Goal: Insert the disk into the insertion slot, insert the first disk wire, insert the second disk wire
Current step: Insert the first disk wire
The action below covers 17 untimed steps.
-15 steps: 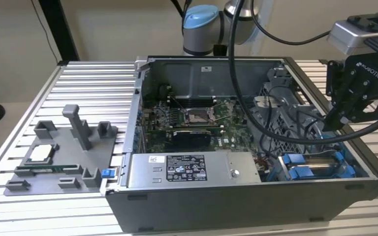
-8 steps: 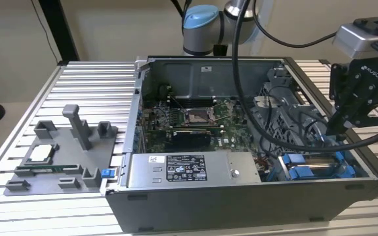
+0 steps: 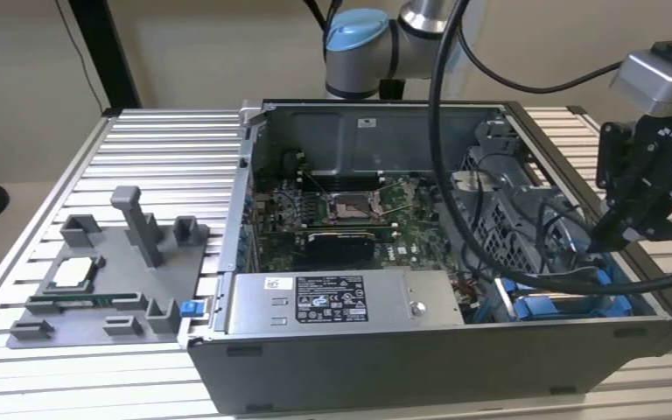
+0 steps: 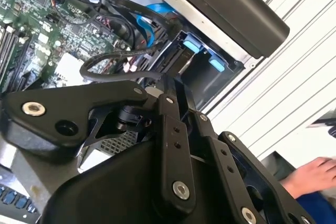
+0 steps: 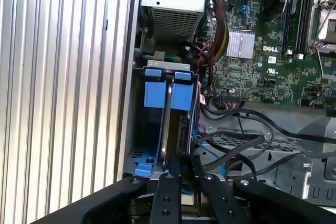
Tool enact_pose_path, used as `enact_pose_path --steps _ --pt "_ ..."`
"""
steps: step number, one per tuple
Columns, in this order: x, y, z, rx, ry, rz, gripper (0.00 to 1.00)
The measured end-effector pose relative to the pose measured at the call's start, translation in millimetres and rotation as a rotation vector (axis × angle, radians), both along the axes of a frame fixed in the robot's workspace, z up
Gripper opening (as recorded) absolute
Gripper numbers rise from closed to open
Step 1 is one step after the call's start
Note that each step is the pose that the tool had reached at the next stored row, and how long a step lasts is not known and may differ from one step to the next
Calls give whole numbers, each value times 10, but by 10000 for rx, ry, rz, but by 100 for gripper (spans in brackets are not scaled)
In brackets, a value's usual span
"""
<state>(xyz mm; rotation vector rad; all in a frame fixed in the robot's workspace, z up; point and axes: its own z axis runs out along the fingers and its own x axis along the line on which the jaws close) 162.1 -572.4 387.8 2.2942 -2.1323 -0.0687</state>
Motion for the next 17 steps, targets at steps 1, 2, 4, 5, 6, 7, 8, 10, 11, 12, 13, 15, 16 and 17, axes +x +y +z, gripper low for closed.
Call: enact_pose_path --steps 1,2,4,5,6,7,8,10,11,12,13,15,16,17 --pt "1 -7 -8 8 12 -1 0" --pt "1 -8 -20 15 13 -6 0" --pt "1 -9 -51 11 14 -48 0" --pt "2 -9 -67 15 14 -121 0" --pt "2 -9 -81 20 14 -226 0" --pt "2 -9 -97 24 13 -360 0" --pt "3 -9 -115 27 13 -529 0" --pt "2 -9 -148 31 13 -843 0" --pt "2 -9 -161 31 13 -936 0" --pt "2 -9 -175 32 13 -971 0" --pt "2 -9 -188 31 12 -978 0" --pt "2 -9 -211 32 13 -982 0" --pt "2 -9 -219 32 13 -984 0" --pt "2 -9 -218 29 13 -984 0"
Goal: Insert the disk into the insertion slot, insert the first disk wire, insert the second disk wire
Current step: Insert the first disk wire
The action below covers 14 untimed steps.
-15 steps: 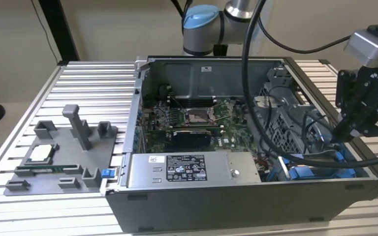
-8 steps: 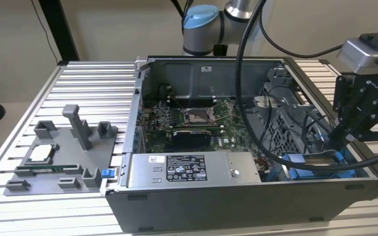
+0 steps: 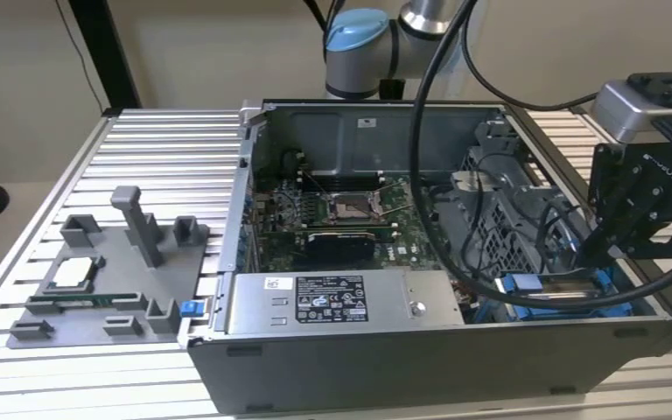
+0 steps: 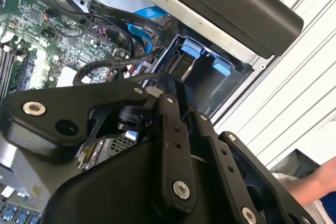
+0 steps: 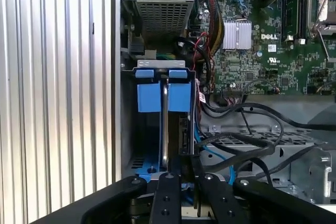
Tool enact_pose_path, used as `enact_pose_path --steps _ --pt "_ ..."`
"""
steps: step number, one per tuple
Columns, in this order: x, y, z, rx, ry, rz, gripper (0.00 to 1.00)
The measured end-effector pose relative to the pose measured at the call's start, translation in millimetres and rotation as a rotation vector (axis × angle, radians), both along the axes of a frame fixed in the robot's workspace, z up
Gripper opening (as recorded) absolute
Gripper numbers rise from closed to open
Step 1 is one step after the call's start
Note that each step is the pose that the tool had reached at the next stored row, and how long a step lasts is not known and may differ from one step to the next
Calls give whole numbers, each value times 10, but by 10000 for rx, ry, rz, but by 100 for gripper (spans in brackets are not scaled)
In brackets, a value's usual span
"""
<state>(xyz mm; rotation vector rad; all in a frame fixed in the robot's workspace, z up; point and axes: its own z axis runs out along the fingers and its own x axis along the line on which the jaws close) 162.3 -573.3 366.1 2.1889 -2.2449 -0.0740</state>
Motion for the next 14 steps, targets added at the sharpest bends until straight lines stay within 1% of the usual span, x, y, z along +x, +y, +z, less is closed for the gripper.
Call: enact_pose_path --steps 6,14 --pt "0 1 -5 -18 0 0 0" --pt "0 0 -41 -18 0 -1 0"
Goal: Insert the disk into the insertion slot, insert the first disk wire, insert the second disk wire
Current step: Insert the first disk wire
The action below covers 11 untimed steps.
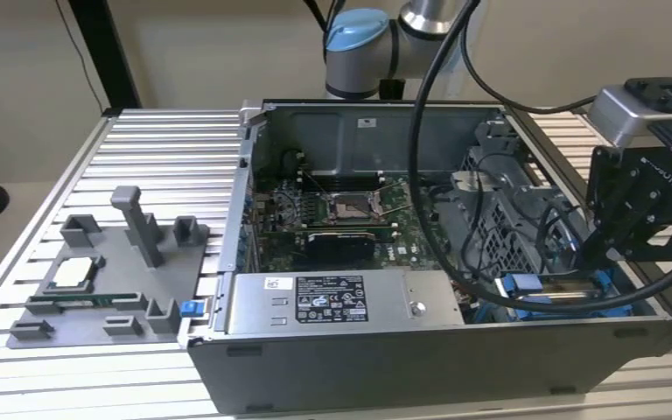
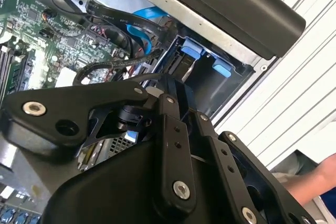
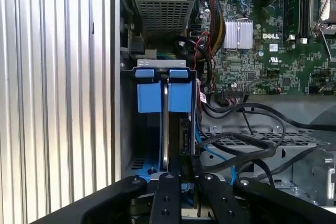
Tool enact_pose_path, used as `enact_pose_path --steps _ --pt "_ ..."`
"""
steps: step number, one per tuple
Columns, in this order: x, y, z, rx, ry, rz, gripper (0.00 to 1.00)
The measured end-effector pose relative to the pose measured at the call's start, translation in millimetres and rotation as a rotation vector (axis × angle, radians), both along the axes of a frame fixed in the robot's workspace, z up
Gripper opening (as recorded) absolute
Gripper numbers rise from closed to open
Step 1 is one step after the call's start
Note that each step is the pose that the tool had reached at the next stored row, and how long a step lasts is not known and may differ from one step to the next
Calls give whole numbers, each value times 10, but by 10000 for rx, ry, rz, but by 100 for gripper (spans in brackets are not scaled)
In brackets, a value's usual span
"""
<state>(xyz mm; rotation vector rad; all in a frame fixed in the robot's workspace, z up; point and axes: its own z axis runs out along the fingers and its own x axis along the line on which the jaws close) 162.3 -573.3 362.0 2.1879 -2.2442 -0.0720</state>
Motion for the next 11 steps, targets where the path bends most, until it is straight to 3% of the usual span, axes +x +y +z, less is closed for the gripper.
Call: enact_pose_path --steps 5,11 --pt "3 0 -46 59 0 2 0" --pt "17 10 -116 61 0 1 0"
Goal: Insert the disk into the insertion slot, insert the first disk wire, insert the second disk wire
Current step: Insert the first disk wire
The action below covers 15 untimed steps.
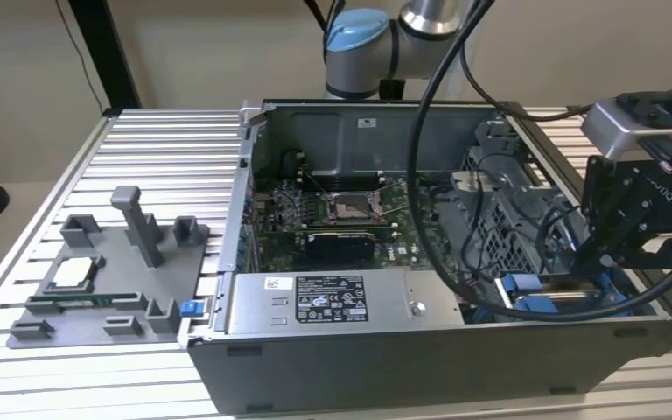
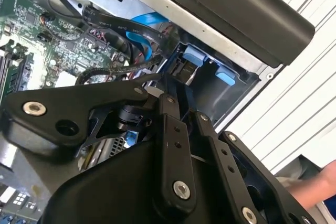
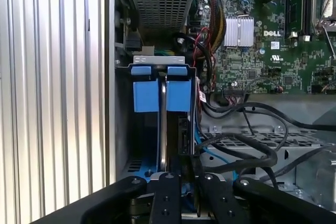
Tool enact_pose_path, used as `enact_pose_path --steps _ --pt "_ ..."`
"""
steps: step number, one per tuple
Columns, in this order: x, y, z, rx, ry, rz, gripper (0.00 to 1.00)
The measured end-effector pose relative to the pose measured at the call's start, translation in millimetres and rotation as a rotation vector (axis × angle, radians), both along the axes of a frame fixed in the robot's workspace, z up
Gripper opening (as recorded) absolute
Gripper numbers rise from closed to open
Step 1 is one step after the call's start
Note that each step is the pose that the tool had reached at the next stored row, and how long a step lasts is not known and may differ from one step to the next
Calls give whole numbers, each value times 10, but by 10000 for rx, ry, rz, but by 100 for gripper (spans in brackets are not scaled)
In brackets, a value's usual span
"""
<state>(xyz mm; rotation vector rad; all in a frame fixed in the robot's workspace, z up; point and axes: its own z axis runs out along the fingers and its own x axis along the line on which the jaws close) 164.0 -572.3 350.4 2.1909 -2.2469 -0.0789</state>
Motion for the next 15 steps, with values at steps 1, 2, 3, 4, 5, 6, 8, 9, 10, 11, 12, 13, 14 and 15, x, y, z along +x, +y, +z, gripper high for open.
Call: enact_pose_path --steps 1,2,3,4,5,6,8,9,10,11,12,13,14,15 --pt "0 3 -10 -1 -2 0 0" --pt "1 7 -18 1 -6 0 0" --pt "1 13 -22 0 -10 2 0" --pt "1 20 -25 1 -13 12 0" --pt "1 28 -27 2 -18 41 0" --pt "1 34 -31 1 -27 91 0" --pt "3 40 -39 2 -53 194 0" --pt "3 40 -43 2 -73 250 0" --pt "3 40 -45 1 -96 285 0" --pt "3 40 -45 -1 -102 289 0" --pt "3 40 -45 -1 -102 290 0" --pt "3 40 -45 -2 -103 289 0" --pt "3 40 -46 0 -103 289 0" --pt "3 40 -48 0 -102 289 0"
